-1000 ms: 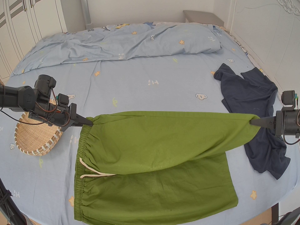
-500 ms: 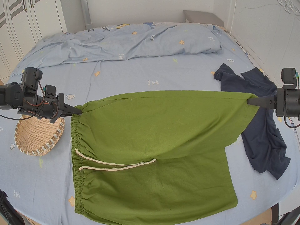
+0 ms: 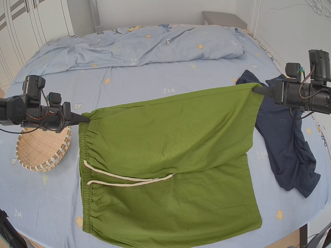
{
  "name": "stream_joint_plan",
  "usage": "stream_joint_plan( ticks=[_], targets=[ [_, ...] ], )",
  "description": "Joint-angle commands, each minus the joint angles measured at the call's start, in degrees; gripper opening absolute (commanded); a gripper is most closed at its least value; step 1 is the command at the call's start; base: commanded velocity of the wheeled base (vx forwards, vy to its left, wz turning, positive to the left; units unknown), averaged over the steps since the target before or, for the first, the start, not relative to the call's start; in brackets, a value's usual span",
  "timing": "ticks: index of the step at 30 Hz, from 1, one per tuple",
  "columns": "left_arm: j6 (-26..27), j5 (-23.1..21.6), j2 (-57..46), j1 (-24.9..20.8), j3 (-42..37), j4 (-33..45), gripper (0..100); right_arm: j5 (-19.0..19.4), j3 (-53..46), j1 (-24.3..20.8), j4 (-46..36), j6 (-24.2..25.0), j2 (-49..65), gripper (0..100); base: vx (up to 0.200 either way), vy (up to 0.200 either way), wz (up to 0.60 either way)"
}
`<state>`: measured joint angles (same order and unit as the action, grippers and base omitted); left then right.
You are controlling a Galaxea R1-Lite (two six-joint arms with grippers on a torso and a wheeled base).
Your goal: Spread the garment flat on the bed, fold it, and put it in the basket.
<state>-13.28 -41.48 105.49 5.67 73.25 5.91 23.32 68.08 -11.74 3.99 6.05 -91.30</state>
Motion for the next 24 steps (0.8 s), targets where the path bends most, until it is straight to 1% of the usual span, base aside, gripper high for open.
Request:
stream_joint_plan(
  ticks=[1,3,10,14,20,21,24],
  targets=[
    [-0.08,0.09,0.69,0.22,-3.12,-5.03,0,0.06,4.43,1.72,3.4,-0.6,-9.78,0,0.0,0.0,0.0],
    [-0.17,0.09,1.74,0.75,-3.56,-7.67,0,0.06,5.66,2.07,4.28,-0.69,-11.8,0,0.0,0.0,0.0],
    [-0.17,0.09,4.55,1.1,-3.82,-11.36,0,-0.12,7.77,2.95,9.81,-0.25,-16.81,0,0.0,0.0,0.0],
    [-0.17,0.09,5.17,1.19,-4.0,-12.68,0,-0.38,8.91,2.69,10.6,-0.25,-17.34,0,0.0,0.0,0.0],
    [-0.26,0.35,8.33,1.01,-3.64,-18.74,0,-0.56,14.18,2.86,10.34,-0.6,-22.44,0,0.0,0.0,0.0],
    [-0.26,0.35,8.42,1.01,-3.64,-18.83,0,-0.56,14.18,2.86,10.43,-0.6,-22.52,0,0.0,0.0,0.0],
    [-0.79,0.53,10.53,0.4,-3.64,-23.14,0,-0.56,15.68,2.95,10.43,-0.69,-25.34,0,0.0,0.0,0.0]
  ],
)
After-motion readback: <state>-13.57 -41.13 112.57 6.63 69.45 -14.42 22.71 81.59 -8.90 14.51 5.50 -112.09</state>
